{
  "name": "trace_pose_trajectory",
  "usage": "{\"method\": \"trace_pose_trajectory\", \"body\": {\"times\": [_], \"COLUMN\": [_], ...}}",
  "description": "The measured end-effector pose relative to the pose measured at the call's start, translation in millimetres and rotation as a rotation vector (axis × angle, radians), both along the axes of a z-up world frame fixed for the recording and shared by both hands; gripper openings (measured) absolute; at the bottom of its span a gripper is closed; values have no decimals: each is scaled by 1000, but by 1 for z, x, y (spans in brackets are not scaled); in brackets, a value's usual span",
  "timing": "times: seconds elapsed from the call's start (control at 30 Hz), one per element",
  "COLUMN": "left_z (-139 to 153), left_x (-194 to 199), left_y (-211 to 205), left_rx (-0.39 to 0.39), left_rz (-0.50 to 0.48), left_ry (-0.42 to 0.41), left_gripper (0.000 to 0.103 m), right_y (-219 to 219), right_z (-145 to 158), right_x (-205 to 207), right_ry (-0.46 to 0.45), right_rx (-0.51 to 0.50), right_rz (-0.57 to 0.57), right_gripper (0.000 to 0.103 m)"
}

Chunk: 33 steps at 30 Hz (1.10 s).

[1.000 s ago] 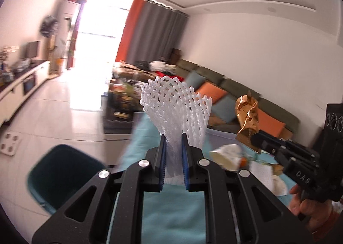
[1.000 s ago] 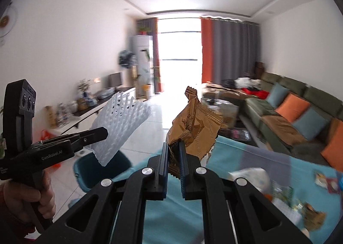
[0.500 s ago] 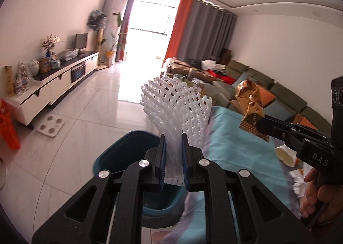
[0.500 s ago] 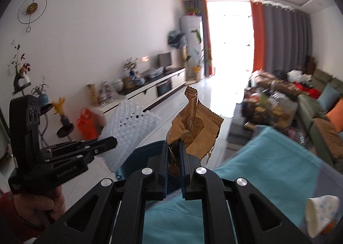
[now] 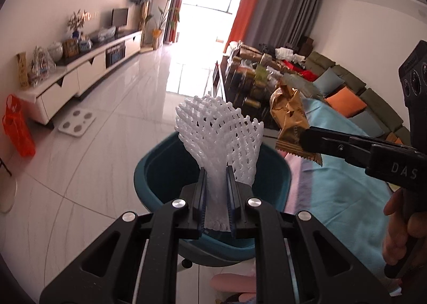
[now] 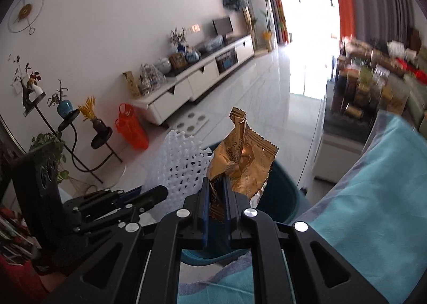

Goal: Collect trash
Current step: 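Carry the foam net and gold wrapper over the teal bin with both tools, then open both tools to drop the foam net and wrapper into the bin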

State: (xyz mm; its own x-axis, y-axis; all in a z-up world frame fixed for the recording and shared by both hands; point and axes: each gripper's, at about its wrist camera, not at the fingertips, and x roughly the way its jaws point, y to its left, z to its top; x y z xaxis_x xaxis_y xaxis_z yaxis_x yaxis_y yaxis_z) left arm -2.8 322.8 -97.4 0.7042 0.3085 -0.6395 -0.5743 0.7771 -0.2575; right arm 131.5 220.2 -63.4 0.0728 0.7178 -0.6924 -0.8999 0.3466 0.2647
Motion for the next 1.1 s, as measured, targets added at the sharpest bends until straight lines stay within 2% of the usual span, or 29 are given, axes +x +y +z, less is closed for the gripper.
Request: {"method": "trace_pose_trajectory", "body": {"times": [0.23, 0.47, 0.5, 0.57, 0.67, 0.73, 0.8, 0.9, 1.1], "left_z": [-47, -67, -68, -69, -69, -68, -66, -63, -46], "left_x": [28, 45, 47, 45, 46, 46, 44, 38, 23], "left_y": [22, 33, 33, 31, 32, 31, 33, 37, 33], "left_rx": [-48, -56, -55, -55, -42, -29, -21, -22, 3], "left_rz": [-7, 3, 6, 8, 10, 18, 25, 47, 90], "left_ry": [57, 79, 81, 79, 75, 78, 76, 61, 23], "left_gripper": [15, 22, 28, 34, 47, 50, 60, 62, 80], "right_y": [25, 33, 34, 33, 31, 28, 26, 22, 6], "right_z": [-32, -45, -45, -46, -45, -44, -42, -39, -20], "right_x": [13, 20, 21, 24, 29, 31, 34, 37, 35], "right_ry": [143, 188, 194, 202, 215, 207, 214, 198, 131], "right_rx": [-80, -107, -108, -103, -88, -79, -71, -60, -14], "right_rz": [0, -27, -29, -36, -45, -56, -64, -74, -92], "right_gripper": [10, 15, 17, 29, 32, 32, 32, 35, 47]}}
